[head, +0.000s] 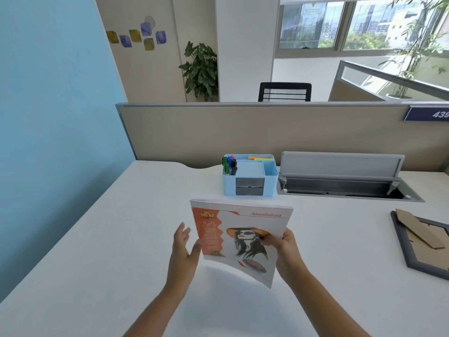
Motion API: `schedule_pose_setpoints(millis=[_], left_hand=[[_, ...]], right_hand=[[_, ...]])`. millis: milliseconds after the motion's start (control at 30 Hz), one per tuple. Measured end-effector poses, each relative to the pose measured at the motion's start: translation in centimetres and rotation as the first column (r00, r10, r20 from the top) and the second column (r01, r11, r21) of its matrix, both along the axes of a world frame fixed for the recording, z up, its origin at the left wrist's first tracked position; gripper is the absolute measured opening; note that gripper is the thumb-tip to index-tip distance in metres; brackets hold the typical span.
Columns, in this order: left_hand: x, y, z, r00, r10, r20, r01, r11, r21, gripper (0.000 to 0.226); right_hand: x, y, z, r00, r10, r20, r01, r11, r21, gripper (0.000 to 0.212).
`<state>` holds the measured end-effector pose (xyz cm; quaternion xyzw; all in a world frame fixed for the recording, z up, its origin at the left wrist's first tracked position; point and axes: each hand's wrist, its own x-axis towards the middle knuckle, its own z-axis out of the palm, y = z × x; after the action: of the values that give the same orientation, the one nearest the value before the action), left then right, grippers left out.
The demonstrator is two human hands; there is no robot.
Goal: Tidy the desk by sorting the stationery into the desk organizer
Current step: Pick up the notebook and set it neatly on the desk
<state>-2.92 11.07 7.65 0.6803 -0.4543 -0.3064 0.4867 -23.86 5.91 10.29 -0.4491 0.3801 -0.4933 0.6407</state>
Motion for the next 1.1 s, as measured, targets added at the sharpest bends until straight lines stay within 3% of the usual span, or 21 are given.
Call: schedule_pose_setpoints(millis=[100, 333, 400, 500, 533, 600, 700, 800, 867, 1100], left_hand=[[-0.1, -0.4, -1.7, 0.982, -0.19, -0.002, 0.19, 0.98, 0.06, 0.016], [0.3, -1.2, -5.5, 0.909, -0.369, 0.194, 0.335, 0.924, 0.185, 0.016], [0.9, -1.4, -6.5, 0.874, -0.426, 0.235, 0.376, 0.897, 0.231, 0.015], [2.7, -2.5, -8.8, 0.889, -0.444, 0.112, 0.4, 0.873, 0.28, 0.015], [3.0, -2.9, -9.4, 0.903, -0.419, 0.1, 0.381, 0.885, 0.267, 0.022], [2.9, -3.4, -8.8, 0.953, -0.304, 0.016, 0.294, 0.933, 0.21, 0.012], [3.8, -3.8, -7.4, 0.994, -0.105, -0.021, 0.106, 0.992, 0.064, 0.027], [7.2, -4.9, -6.1, 1.0, -0.002, 0.017, 0.002, 1.0, -0.004, 0.008], [9.7, -6.2, -5.5, 0.995, 0.055, 0.082, -0.057, 0.998, 0.03, 0.02], [19.9, -9.8, -4.5, 0.964, 0.18, 0.194, -0.194, 0.979, 0.058, 0.032]], right_hand=[[0.1, -0.4, -1.0, 1.0, 0.009, -0.009, -0.009, 1.0, 0.014, 0.046], [-1.2, -0.8, -2.7, 0.997, 0.006, -0.078, -0.002, 0.999, 0.045, 0.043], [-1.4, -0.6, -3.4, 0.986, 0.006, -0.167, 0.003, 0.999, 0.05, 0.041], [-1.4, -1.2, -4.9, 0.896, 0.05, -0.441, -0.021, 0.997, 0.072, 0.028], [-1.3, -1.6, -5.0, 0.846, 0.086, -0.526, -0.053, 0.996, 0.078, 0.032], [-0.6, -2.8, -5.0, 0.782, 0.125, -0.61, -0.105, 0.992, 0.069, 0.047], [2.4, -4.5, -3.7, 0.756, 0.1, -0.647, -0.138, 0.99, -0.007, 0.064], [6.4, -6.5, -2.5, 0.75, 0.104, -0.654, -0.121, 0.992, 0.019, 0.048], [8.9, -7.7, -2.1, 0.733, 0.124, -0.668, -0.128, 0.991, 0.043, 0.037], [20.3, -12.5, -4.2, 0.729, 0.145, -0.669, -0.189, 0.982, 0.008, 0.046]])
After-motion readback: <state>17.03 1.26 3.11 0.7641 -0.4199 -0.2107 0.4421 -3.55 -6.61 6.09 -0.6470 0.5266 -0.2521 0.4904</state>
